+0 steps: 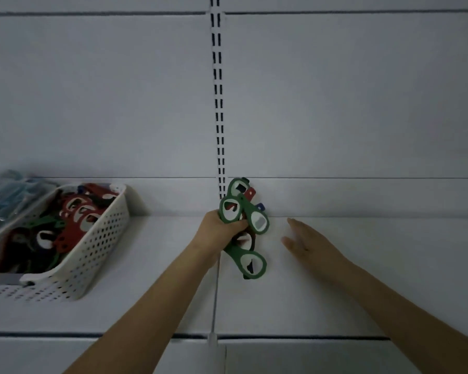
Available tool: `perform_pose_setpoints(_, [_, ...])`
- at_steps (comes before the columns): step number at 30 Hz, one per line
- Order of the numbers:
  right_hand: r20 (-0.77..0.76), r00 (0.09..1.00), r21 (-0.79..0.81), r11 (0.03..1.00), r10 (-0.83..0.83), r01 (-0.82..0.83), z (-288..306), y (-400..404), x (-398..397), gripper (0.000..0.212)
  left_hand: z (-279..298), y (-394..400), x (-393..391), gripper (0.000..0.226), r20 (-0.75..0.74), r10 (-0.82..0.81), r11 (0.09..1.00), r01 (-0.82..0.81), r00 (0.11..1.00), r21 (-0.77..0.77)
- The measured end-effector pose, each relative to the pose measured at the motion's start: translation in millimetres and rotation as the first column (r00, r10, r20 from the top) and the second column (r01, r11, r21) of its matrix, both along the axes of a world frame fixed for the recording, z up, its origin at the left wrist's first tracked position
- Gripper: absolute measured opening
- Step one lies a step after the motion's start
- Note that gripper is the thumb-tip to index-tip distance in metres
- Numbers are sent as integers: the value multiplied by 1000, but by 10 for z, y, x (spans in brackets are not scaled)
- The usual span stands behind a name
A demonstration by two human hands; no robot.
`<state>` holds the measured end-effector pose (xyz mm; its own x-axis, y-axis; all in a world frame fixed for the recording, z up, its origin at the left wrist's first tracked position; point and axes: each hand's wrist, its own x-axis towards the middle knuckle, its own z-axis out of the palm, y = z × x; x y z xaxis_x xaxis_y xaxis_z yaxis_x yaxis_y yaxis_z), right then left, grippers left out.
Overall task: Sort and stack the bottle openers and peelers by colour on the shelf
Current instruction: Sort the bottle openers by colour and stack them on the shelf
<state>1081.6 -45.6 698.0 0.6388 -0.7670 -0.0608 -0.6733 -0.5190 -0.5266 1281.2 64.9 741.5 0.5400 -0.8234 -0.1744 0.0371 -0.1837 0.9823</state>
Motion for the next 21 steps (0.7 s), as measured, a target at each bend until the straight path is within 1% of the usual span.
perform_pose_setpoints(3, [-66,997,-57,998,29,-33,-12,-183,-231,69,-152,-258,-181,20,77,-30,998,26,997,52])
perform_pose_setpoints(5, [-67,996,-95,994,51,-58,-47,-291,-313,68,-206,-365,-224,25,194,-58,997,47,979,63])
perform_pose_setpoints(7, [-56,996,-137,988,71,-78,-110,-368,-347,66,-252,-414,-217,32,343,-81,996,62,936,65])
perform_pose_setpoints(9, [-45,994,-196,975,97,-104,-176,-400,-344,64,-289,-411,-194,34,444,-83,996,64,892,59])
perform_pose_setpoints(11, [-31,992,-247,961,119,-123,-217,-421,-331,64,-340,-395,-165,28,547,-97,995,78,831,59])
perform_pose_setpoints(13, [-10,992,-251,960,125,-123,-247,-439,-328,66,-416,-389,-103,23,682,-127,992,85,720,95])
perform_pose_setpoints(14, [-4,992,-237,964,124,-122,-257,-447,-330,70,-450,-380,-67,23,720,-134,991,72,681,116])
perform_pose_setpoints(15, [2,992,-231,965,125,-122,-270,-454,-334,76,-473,-362,-36,25,724,-136,989,56,676,134])
perform_pose_setpoints(17, [24,991,-233,965,128,-119,-295,-465,-340,82,-505,-333,10,24,696,-131,989,39,706,146])
perform_pose_setpoints(19, [50,992,-258,961,117,-100,-299,-463,-351,77,-524,-315,38,14,710,-102,991,9,697,134])
perform_pose_setpoints(20, [60,993,-295,952,101,-79,-305,-456,-354,74,-525,-306,46,8,697,-55,994,-24,715,102])
perform_pose_setpoints(21, [70,995,-341,939,76,-48,-303,-435,-354,70,-518,-296,49,8,647,13,996,-65,762,56])
